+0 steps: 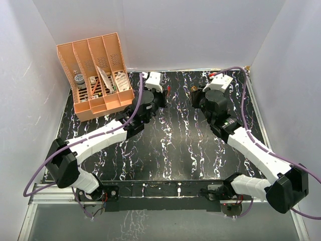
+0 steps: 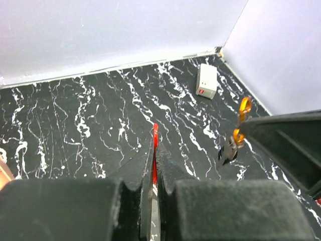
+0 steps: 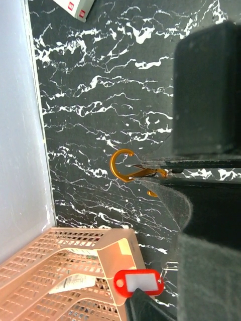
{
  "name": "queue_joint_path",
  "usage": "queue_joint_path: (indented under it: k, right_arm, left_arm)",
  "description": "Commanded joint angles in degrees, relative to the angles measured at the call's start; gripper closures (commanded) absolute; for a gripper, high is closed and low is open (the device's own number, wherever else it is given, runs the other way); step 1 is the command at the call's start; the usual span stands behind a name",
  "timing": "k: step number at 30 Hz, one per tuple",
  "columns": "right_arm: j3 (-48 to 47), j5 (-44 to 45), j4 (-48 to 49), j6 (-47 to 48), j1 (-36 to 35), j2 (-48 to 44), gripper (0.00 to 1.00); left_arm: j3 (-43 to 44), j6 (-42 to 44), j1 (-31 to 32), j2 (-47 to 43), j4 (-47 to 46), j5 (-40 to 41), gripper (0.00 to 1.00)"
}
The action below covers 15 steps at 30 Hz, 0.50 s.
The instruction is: Put the keys on the keyring
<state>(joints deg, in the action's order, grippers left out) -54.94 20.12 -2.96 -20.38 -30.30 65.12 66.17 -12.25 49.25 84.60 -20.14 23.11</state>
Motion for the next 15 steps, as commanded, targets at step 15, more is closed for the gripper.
queue_joint_path:
  k: [15]
  right_arm:
    - [-0.1, -10.9, 7.0, -3.2, 0.2, 2.2, 1.0]
  left_arm:
    - [-1.8, -1.2, 0.0, -2.3, -13.2, 0.0, 1.0]
